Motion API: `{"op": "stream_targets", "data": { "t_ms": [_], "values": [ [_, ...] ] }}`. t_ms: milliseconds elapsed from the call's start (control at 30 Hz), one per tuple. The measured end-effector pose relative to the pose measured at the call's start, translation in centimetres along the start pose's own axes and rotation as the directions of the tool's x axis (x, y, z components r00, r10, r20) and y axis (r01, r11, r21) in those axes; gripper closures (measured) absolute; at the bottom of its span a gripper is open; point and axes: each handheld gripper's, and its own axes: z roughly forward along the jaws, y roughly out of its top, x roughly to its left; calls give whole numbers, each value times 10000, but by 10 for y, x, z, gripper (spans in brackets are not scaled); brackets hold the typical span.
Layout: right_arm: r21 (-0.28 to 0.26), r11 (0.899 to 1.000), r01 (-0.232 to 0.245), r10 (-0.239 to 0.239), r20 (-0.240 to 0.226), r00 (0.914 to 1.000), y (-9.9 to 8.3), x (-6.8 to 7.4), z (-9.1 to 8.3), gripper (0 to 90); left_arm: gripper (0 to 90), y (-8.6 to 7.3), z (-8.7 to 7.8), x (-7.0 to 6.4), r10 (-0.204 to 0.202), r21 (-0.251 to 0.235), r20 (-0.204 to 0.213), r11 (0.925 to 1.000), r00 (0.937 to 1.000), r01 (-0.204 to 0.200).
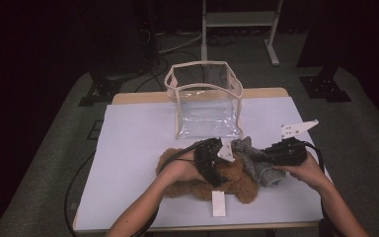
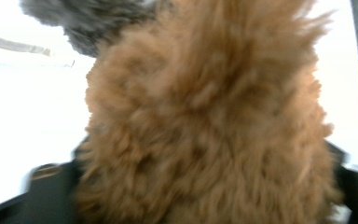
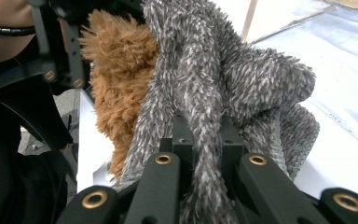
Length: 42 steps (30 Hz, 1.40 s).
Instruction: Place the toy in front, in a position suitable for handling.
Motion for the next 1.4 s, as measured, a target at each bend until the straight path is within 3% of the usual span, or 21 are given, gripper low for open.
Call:
{"op": "stream_targets", "data": {
  "t_ms": [167, 300, 400, 433, 467, 567, 600, 700, 767, 833, 867, 967, 1133, 1267, 1333, 1367, 1400],
  "values": [
    [-83, 10000, -9, 7, -249, 9997, -2, 1, -5, 816, 367, 3, -11, 3, -137, -690, 56, 9975, 9999, 140],
    [-234, 9997, 101, -109, -338, 9994, 0, 4, -15, 816, 375, 9, -17, 5, -283, -1385, 344, 9898, 9990, 328],
    [-247, 9993, 288, -296, -300, 9991, 6, 9, -26, 816, 375, 18, -17, 5, -253, -1905, 651, 9810, 9976, 373],
    [-259, 9981, 551, -556, -202, 9982, 12, 15, -36, 816, 375, 26, -19, 5, -205, -2341, 766, 9715, 9968, 380],
    [-259, 9981, 551, -556, -202, 9982, 12, 15, -36, 816, 375, 26, -19, 5, -205, -2341, 766, 9715, 9968, 380],
    [-401, 9965, 737, -742, -91, 9972, 20, 22, -53, 816, 372, 37, -20, 3, -163, -3033, 918, 9519, 9956, 436],
    [-465, 9956, 807, -810, -33, 9967, 21, 23, -59, 816, 371, 37, -19, 3, -146, -3106, 956, 9495, 9953, 437],
    [-415, 9963, 753, -750, 90, 9971, 17, 23, -66, 816, 370, 28, -11, 3, -223, -3002, 1196, 9521, 9926, 576],
    [-27, 9989, 476, -476, 55, 9989, 3, 19, -57, 816, 371, 19, -8, 5, -471, -3203, 1361, 9431, 9896, 890],
    [-21, 9994, 333, -333, -52, 9994, -2, 17, -52, 816, 370, 15, -11, 6, -502, -3259, 1377, 9408, 9892, 932],
    [-53, 9998, 182, -183, -174, 9997, -5, 15, -47, 816, 370, 14, -13, 6, -496, -3209, 1316, 9429, 9901, 898],
    [-480, 9988, 124, -147, -476, 9988, -4, 13, -36, 817, 366, 5, -20, 8, -654, -3336, 1264, 9369, 9898, 1045],
    [-529, 9966, 626, -660, -652, 9957, 21, 20, -18, 817, 355, -18, -41, 10, -954, -3693, 1111, 9201, 9892, 1302],
    [-337, 9902, 1357, -1381, -834, 9869, 54, 33, 2, 817, 352, -38, -61, 8, -1122, -3941, 867, 9087, 9899, 1375],
    [-273, 9856, 1668, -1686, -920, 9814, 68, 39, 13, 817, 353, -50, -72, 6, -1249, -4122, 807, 8991, 9889, 1472],
    [-215, 9830, 1822, -1834, -938, 9786, 75, 42, 19, 817, 354, -55, -76, 5, -1396, -4252, 822, 8906, 9868, 1614],
    [-189, 9804, 1961, -1970, -970, 9756, 82, 46, 24, 817, 356, -62, -82, 6, -1400, -4308, 755, 8884, 9873, 1589]
  ]
}}
